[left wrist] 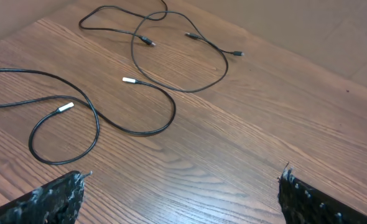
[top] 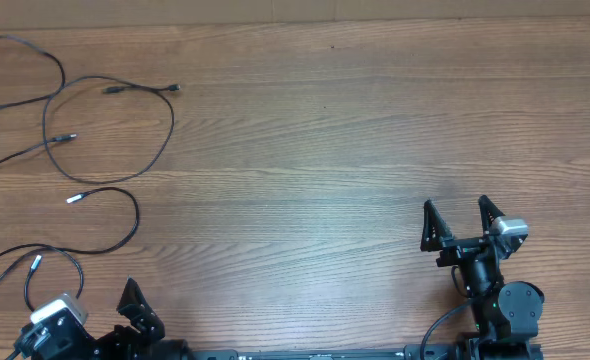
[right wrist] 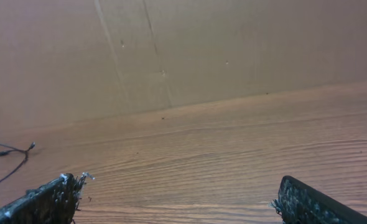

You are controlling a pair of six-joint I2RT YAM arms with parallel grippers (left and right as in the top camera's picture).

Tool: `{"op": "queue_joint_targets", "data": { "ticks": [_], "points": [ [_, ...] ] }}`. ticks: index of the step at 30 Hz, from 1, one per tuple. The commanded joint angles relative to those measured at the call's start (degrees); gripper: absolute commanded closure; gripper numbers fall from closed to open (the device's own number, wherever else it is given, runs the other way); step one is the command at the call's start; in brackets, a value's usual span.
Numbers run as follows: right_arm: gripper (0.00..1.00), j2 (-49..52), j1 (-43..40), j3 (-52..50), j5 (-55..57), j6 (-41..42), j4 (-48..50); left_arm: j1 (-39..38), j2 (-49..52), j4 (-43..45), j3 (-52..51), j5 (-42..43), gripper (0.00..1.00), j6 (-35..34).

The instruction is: Untangle cables

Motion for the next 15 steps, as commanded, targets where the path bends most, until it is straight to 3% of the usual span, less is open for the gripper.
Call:
{"op": "queue_joint_targets", "data": {
  "ticks": [1,15],
  "points": [
    [0.0,-0.7,0.1,-0.6,1.3,-1.3,-0.1,0.3,-0.6,0.1,0.0,-0.7,0.0,-0.9],
    [0.0,-0.7,0.1,-0.6,1.6,-4.0,-0.2,0.3,-0.6,0.1,0.0,-0.7,0.01,-0.9]
  ]
}}
